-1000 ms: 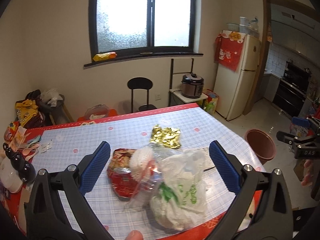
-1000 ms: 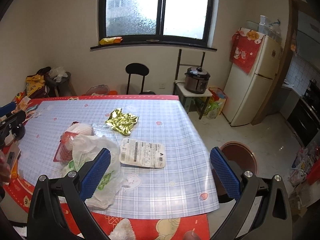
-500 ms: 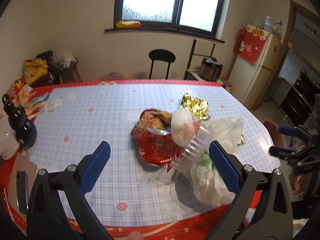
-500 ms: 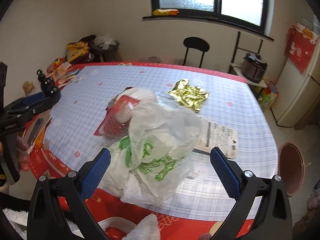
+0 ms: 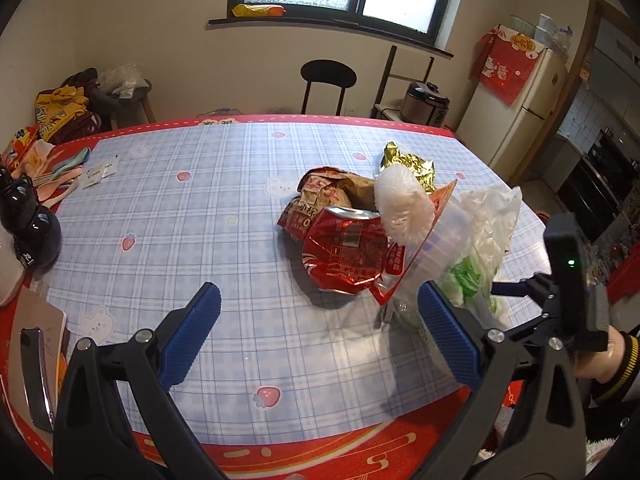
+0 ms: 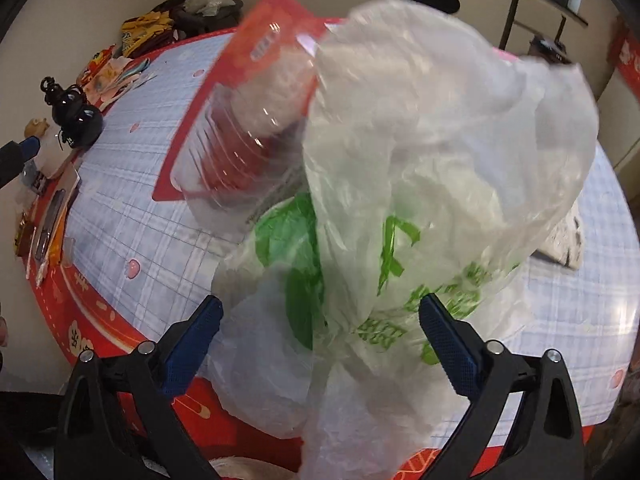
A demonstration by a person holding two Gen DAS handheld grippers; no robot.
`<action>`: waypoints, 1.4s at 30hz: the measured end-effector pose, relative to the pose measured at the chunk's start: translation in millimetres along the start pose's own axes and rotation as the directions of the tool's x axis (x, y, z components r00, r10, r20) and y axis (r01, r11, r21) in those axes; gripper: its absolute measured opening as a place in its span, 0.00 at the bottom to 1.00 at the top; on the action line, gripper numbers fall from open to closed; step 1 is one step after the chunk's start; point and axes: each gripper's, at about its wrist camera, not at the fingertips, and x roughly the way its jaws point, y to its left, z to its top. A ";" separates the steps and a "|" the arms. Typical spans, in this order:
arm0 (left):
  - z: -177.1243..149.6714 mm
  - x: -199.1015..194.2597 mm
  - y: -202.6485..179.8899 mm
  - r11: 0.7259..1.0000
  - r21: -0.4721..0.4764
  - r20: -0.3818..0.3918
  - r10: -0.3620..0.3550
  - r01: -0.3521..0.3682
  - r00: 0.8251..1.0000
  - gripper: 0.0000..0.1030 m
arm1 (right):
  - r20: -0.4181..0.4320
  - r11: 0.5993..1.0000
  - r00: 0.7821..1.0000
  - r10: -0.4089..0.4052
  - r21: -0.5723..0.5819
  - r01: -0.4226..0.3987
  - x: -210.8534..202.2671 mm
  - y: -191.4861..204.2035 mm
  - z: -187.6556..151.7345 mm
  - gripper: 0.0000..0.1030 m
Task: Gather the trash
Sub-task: 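Reach the right tool to the white plastic bag and grasp it, then grasp the red-framed clear tray with the left tool while right holds the bag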
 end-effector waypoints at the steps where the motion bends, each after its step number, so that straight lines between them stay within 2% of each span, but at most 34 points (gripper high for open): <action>1: -2.3 0.5 0.0 1.000 0.004 -0.005 -0.002 0.002 1.000 0.94 | -0.013 1.000 1.000 0.017 0.020 -0.017 4.7 -2.3 -4.0 0.72; 4: -7.4 4.3 1.3 1.000 0.007 -0.023 -0.010 0.010 1.000 0.94 | -0.015 0.996 0.998 0.055 0.072 -0.053 5.7 -7.2 -14.7 0.51; 6: -9.5 7.7 1.2 1.000 0.002 -0.036 -0.023 0.023 0.999 0.94 | 0.008 0.993 0.997 0.071 0.089 -0.071 -1.2 -9.5 -17.6 0.42; 10: -11.5 14.3 -5.1 0.999 0.017 -0.047 -0.049 0.050 0.998 0.92 | 0.070 0.995 0.996 0.058 0.077 -0.064 -19.7 -8.3 -21.8 0.34; 14: -9.0 19.9 -18.2 0.995 0.052 -0.048 -0.085 0.087 0.995 0.88 | 0.134 0.995 0.990 0.045 0.086 -0.057 -35.4 -8.4 -25.3 0.30; 17: -5.3 26.7 -27.3 0.990 0.080 -0.059 -0.108 0.113 0.992 0.84 | 0.180 0.997 0.984 0.001 0.078 -0.016 -50.0 -7.0 -30.3 0.29; 19: -2.9 31.4 -34.5 0.986 0.095 -0.072 -0.130 0.136 0.989 0.77 | 0.215 0.997 0.976 -0.025 0.082 0.007 -61.2 -9.9 -34.4 0.28; 23: -2.3 41.7 -54.3 0.973 0.137 -0.099 -0.175 0.187 0.980 0.72 | 0.272 0.989 0.958 -0.094 0.136 0.059 -81.4 -22.7 -48.6 0.27; 25: -4.8 45.6 -65.2 0.963 0.162 -0.110 -0.200 0.217 0.973 0.69 | 0.288 0.980 0.950 -0.125 0.184 0.073 -87.3 -31.9 -56.0 0.27; 31: -16.0 54.0 -90.7 0.932 0.217 -0.141 -0.263 0.289 0.954 0.68 | 0.316 0.941 0.926 -0.208 0.322 0.102 -96.0 -57.8 -83.5 0.27; 36: -22.9 66.4 -92.3 0.932 0.192 -0.188 -0.274 0.309 0.943 0.66 | 0.325 0.923 0.918 -0.227 0.372 0.096 -90.0 -62.9 -94.1 0.27; 42: -28.0 77.8 -93.6 0.936 0.168 -0.217 -0.272 0.310 0.937 0.60 | 0.326 0.927 0.919 -0.222 0.364 0.095 -84.8 -59.1 -96.8 0.27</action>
